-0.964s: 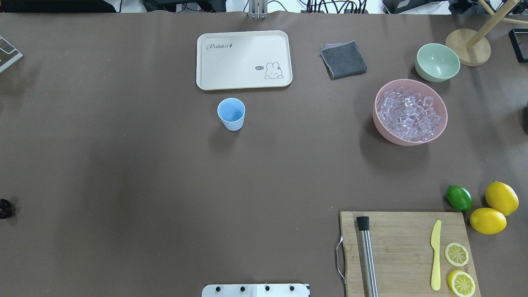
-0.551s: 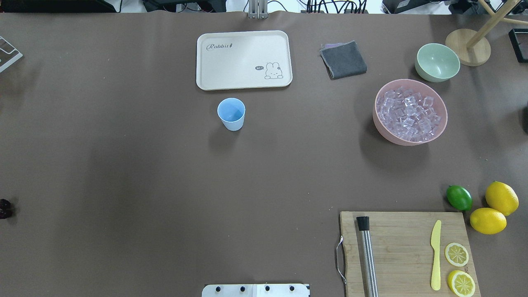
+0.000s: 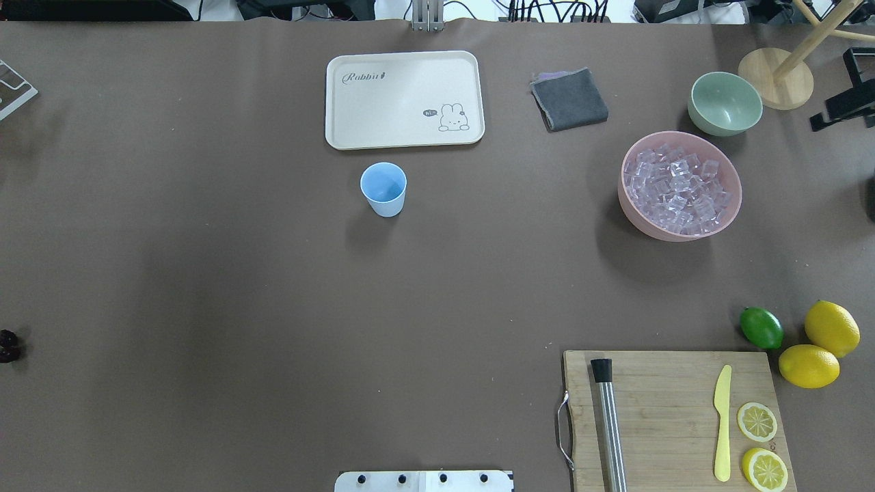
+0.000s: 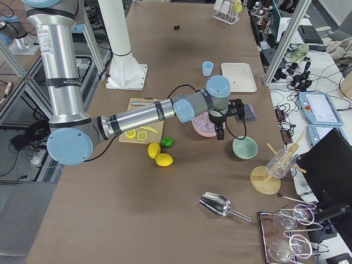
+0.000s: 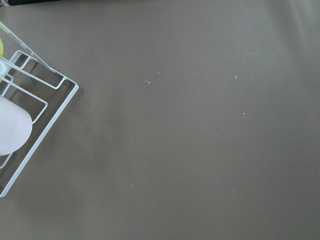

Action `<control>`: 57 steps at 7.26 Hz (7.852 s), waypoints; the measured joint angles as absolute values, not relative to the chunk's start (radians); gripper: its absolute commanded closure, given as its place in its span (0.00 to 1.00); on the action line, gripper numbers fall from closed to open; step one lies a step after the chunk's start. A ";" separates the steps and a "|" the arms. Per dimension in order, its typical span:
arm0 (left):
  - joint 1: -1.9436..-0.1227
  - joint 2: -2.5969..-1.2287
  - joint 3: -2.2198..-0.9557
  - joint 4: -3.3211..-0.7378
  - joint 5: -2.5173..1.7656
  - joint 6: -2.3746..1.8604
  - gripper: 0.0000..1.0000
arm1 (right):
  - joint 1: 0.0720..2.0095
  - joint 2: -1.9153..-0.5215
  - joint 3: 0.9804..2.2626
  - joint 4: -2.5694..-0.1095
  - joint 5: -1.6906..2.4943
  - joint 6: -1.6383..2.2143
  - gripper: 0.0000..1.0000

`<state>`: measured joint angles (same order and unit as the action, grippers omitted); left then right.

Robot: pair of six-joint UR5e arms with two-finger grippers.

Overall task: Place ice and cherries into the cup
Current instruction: 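Lower the right gripper into the pink bowl and grasp an ice cube, then carry the ice cube with the right gripper over the light-blue cup, then open the right gripper to drop the ice cube into the cup, then return the right gripper to the pink bowl and grasp another ice cube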

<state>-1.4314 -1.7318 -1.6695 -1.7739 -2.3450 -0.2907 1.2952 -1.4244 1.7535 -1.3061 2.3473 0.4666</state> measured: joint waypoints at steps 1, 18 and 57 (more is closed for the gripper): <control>-1.434 -1.731 -1.669 -1.774 -2.344 -0.290 0.02 | 1.198 -1.376 1.710 -1.212 2.276 0.561 0.02; -1.440 -1.723 -1.660 -1.782 -2.342 -0.288 0.02 | 0.958 -1.267 1.511 -1.129 2.066 0.382 0.85; -1.450 -1.671 -1.684 -1.804 -2.350 -0.289 0.02 | 0.901 -1.325 1.804 -1.405 2.043 0.493 0.01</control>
